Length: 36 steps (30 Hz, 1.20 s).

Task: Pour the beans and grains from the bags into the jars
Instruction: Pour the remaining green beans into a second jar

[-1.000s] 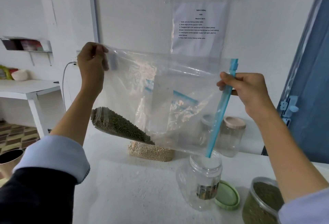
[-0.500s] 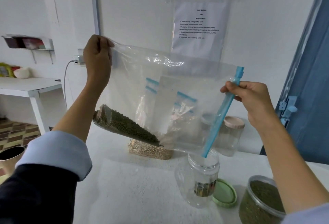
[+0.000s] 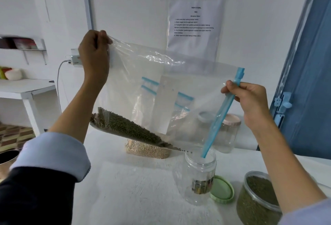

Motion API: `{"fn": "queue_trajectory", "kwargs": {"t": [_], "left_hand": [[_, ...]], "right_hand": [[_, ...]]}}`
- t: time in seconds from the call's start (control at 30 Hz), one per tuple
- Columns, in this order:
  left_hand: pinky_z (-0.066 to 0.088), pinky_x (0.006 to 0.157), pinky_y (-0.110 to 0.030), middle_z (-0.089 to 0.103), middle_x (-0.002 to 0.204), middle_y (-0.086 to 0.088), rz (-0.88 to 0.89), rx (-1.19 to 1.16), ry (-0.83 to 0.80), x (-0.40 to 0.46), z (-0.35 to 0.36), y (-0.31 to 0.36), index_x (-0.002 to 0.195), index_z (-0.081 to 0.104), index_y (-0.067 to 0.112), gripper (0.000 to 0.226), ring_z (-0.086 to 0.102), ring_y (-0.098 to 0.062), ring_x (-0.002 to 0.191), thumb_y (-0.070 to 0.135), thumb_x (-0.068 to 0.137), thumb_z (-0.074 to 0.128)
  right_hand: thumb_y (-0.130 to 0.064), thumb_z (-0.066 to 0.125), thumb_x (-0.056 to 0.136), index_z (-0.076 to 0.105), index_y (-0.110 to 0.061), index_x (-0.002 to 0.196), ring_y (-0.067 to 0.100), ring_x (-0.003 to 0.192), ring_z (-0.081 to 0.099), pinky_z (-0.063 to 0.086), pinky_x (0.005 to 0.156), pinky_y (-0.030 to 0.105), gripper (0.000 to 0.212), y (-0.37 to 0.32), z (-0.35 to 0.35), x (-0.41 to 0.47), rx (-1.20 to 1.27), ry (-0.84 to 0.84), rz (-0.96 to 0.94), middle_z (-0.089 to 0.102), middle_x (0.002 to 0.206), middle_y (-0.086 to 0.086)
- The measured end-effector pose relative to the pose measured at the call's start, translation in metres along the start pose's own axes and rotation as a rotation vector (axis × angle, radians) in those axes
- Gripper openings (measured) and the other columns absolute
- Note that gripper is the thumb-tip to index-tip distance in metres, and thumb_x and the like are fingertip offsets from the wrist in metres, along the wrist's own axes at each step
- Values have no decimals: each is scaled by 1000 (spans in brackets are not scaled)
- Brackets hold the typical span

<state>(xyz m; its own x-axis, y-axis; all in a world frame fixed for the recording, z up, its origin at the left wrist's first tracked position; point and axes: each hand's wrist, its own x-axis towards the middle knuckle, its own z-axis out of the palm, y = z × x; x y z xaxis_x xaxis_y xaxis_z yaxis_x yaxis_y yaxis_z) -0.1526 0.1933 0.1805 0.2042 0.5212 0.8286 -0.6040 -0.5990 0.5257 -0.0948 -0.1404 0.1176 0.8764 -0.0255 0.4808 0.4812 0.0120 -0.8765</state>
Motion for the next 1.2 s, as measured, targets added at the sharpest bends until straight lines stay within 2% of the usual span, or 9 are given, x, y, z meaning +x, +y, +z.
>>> {"fn": "queue_trajectory", "kwargs": {"t": [0.4, 0.6, 0.7, 0.77, 0.83, 0.93, 1.0, 1.1, 1.2], "left_hand": [[31, 52, -29, 43, 51, 8, 57, -23, 14, 4, 7, 9, 62, 49, 32, 31, 39, -15, 48, 28, 93, 44], [31, 54, -31, 47, 49, 15, 82, -44, 13, 8, 11, 13, 63, 50, 32, 30, 39, -14, 51, 29, 92, 46], [31, 52, -28, 46, 52, 15, 98, -41, 13, 8, 12, 17, 64, 49, 30, 31, 40, -11, 51, 29, 94, 44], [34, 56, -27, 47, 58, 12, 107, -22, 19, 7, 14, 19, 64, 48, 30, 31, 41, -7, 54, 26, 95, 44], [34, 61, -26, 47, 60, 13, 114, -2, 29, 7, 15, 21, 64, 47, 31, 32, 42, -4, 57, 25, 95, 44], [33, 61, -30, 46, 58, 13, 125, 1, 33, 9, 15, 22, 63, 48, 32, 30, 42, -10, 57, 31, 93, 44], [32, 60, -32, 45, 57, 12, 127, -7, 24, 10, 15, 23, 63, 48, 33, 30, 41, -14, 56, 33, 92, 44], [32, 61, -31, 44, 56, 13, 131, -17, 29, 11, 16, 25, 63, 48, 33, 31, 41, -13, 56, 31, 93, 45], [31, 59, -31, 44, 54, 14, 131, -29, 27, 11, 17, 25, 62, 49, 33, 31, 40, -14, 55, 31, 93, 45]], "right_hand": [[-21, 65, 89, 68, -17, 66, 6, 84, 59, 41, 92, 28, 23, 4, 2, 0, 24, 45, 6, 68, 63, -14], [-20, 64, 89, 67, -17, 67, 9, 87, 58, 41, 87, 26, 23, 3, 3, 0, 34, 81, 5, 67, 77, -5], [-20, 64, 89, 67, -17, 67, 10, 88, 58, 42, 87, 26, 23, 3, 3, 0, 41, 79, 10, 67, 78, -4], [-20, 64, 89, 68, -17, 68, 9, 89, 59, 40, 90, 27, 22, 3, 4, -1, 26, 71, 19, 67, 79, -5], [-21, 64, 90, 68, -16, 69, 4, 83, 57, 40, 86, 24, 21, 3, 4, -1, 21, 89, 17, 66, 79, -5], [-23, 65, 89, 71, -14, 74, 3, 84, 57, 41, 86, 22, 18, 5, 4, 1, 9, 73, 23, 67, 82, -5], [-22, 64, 89, 72, -8, 81, 1, 79, 56, 41, 79, 16, 18, 5, 4, 2, 11, 90, 29, 66, 80, -7], [-22, 64, 89, 70, -14, 74, 4, 85, 57, 41, 82, 20, 18, 7, 3, 1, 2, 71, 37, 66, 82, -6], [-22, 64, 90, 71, -13, 75, 4, 84, 57, 42, 79, 19, 19, 7, 4, 2, 0, 89, 38, 66, 80, -7]]}}
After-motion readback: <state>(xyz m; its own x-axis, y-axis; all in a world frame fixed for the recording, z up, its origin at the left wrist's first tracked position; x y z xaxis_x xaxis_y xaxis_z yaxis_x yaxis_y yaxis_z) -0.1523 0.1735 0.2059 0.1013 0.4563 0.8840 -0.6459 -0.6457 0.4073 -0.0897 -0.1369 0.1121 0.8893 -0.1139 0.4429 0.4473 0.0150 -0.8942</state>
